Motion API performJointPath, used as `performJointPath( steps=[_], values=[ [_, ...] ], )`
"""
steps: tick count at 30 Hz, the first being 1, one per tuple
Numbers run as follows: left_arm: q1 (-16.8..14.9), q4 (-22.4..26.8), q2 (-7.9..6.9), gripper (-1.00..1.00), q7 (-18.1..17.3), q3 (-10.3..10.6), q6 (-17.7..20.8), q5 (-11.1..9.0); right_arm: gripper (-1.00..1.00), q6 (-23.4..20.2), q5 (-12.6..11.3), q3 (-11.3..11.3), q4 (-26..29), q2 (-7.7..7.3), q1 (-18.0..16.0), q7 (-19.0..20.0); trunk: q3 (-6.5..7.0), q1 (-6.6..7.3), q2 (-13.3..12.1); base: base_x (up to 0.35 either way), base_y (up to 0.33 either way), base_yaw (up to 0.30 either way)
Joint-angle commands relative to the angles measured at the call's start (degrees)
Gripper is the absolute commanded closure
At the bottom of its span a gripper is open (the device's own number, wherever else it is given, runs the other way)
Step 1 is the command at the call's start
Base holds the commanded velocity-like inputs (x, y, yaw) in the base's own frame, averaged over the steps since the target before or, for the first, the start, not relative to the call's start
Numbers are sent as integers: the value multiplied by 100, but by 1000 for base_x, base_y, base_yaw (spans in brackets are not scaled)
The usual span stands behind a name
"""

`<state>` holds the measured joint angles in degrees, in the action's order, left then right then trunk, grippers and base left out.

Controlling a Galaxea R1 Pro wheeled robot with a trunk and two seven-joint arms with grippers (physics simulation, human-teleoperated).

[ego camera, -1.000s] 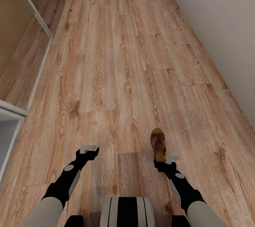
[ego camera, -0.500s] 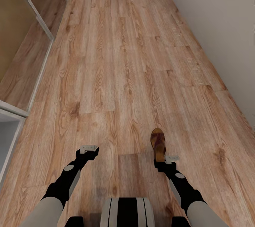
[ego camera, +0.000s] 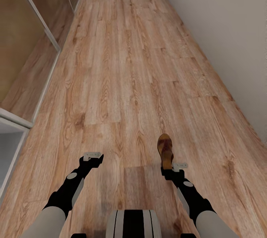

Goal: Pick up the two gym shoes and the two sandals from the corridor floor and place them onto the hallstand (shoe rack) in the corridor, making sure they are on the rack and not on the floor. Arrange them so the two gym shoes are next to each other and the two sandals are next to each other.

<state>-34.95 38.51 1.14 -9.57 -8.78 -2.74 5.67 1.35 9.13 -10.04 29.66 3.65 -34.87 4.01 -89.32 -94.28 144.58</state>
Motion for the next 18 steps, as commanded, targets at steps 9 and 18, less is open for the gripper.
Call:
performJointPath(
  steps=[9,18],
  values=[
    [-3,-1,16,-100,-45,-41,158,59,100,-16,50,-15,827,25,-2,14,197,24,-11,0,0,0],
    [-3,4,9,-100,-46,-53,357,65,100,-91,47,-6,1337,57,-2,4,397,47,-23,0,0,0]
  ],
)
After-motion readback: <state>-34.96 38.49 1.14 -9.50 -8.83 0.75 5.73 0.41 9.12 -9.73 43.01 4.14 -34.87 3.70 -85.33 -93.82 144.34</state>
